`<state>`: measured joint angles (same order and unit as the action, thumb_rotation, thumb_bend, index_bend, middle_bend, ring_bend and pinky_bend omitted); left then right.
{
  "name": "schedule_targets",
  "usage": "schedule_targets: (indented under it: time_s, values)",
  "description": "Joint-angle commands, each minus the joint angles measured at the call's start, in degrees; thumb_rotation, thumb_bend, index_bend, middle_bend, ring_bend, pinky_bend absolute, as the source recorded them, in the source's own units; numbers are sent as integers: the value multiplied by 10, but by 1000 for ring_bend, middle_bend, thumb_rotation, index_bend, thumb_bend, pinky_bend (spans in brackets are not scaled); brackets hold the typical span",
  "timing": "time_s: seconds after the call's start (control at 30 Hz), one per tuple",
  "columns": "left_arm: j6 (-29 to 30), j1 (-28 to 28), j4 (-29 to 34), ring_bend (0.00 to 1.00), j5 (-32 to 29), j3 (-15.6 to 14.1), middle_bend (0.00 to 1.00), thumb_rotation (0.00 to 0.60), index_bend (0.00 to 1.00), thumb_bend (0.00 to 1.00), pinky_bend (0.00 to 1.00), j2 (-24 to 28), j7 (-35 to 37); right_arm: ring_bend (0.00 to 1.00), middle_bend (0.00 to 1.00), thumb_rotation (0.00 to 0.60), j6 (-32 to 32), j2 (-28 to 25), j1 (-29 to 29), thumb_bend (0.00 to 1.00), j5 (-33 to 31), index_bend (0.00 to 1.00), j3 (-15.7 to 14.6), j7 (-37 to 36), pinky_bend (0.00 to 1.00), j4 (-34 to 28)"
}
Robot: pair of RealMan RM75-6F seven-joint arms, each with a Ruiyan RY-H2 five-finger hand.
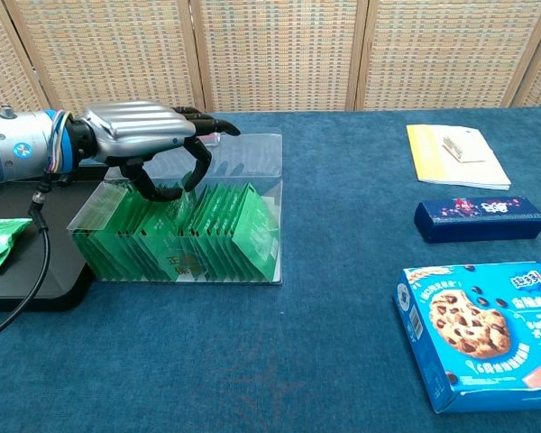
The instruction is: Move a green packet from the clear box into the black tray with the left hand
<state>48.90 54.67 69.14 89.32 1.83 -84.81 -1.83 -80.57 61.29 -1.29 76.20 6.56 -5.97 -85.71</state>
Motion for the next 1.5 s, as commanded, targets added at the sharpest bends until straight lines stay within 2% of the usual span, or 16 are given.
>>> schedule_targets:
  time_s: [0.03,0.2,0.7,1.0,1.2,1.5]
  values:
    - [5,-1,7,0,1,2,0,600,711,476,0,7,2,0,0,600,-1,0,0,0,0,0,0,0,0,0]
    - [20,-4,26,0,3,6,0,600,711,476,0,25,5,0,0,600,-2,0,0,0,1,0,0,1,0,-2]
    - [58,-20,135,0,-6,32,0,600,718,476,0,131,-1,0,0,600,-7,0,1,0,9,0,-3,8,0,-8]
    - [82,-45,166,0,-16,36,0,600,720,477,0,184,-4,0,0,600,-10,0,1,0,15,0,-6,13,0,-12]
    - [112,-107,138,0,-40,13,0,600,720,477,0,225,32,0,0,600,-14,1,1,0,25,0,-10,21,0,-20]
    - [121,-177,46,0,-68,-17,0,600,720,478,0,218,106,0,0,600,-15,3,0,0,32,0,-14,31,0,-25]
